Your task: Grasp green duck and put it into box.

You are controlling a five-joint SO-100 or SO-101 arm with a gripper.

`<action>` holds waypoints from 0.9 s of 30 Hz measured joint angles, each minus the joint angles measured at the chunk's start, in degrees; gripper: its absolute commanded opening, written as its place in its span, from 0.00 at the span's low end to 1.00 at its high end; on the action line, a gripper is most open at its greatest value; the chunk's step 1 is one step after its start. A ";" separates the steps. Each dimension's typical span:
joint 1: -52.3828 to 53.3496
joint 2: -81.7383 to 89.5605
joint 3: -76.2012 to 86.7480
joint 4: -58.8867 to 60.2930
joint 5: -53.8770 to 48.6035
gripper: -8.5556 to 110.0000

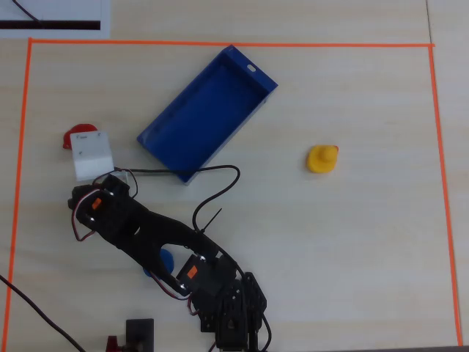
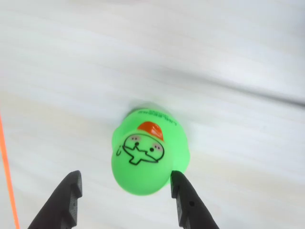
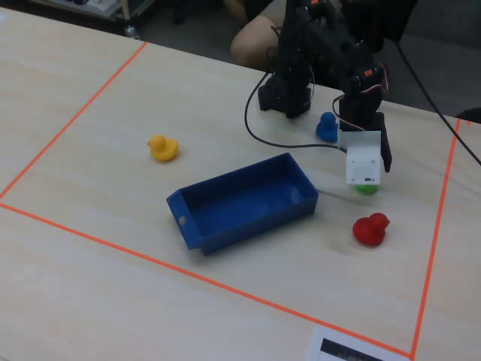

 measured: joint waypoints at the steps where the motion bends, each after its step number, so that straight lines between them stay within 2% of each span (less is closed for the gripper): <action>1: 0.09 -0.26 0.00 -0.35 -0.09 0.28; 8: 2.29 -0.62 1.23 -3.78 0.88 0.27; 9: 2.29 -0.70 1.23 -4.04 0.88 0.25; 11: 2.02 -0.79 1.93 -4.31 0.62 0.09; 12: 2.02 -0.79 2.37 -4.31 0.53 0.07; 21: 3.25 -0.70 1.85 -1.76 -1.14 0.07; 27: 13.80 4.22 -11.16 3.87 -0.79 0.07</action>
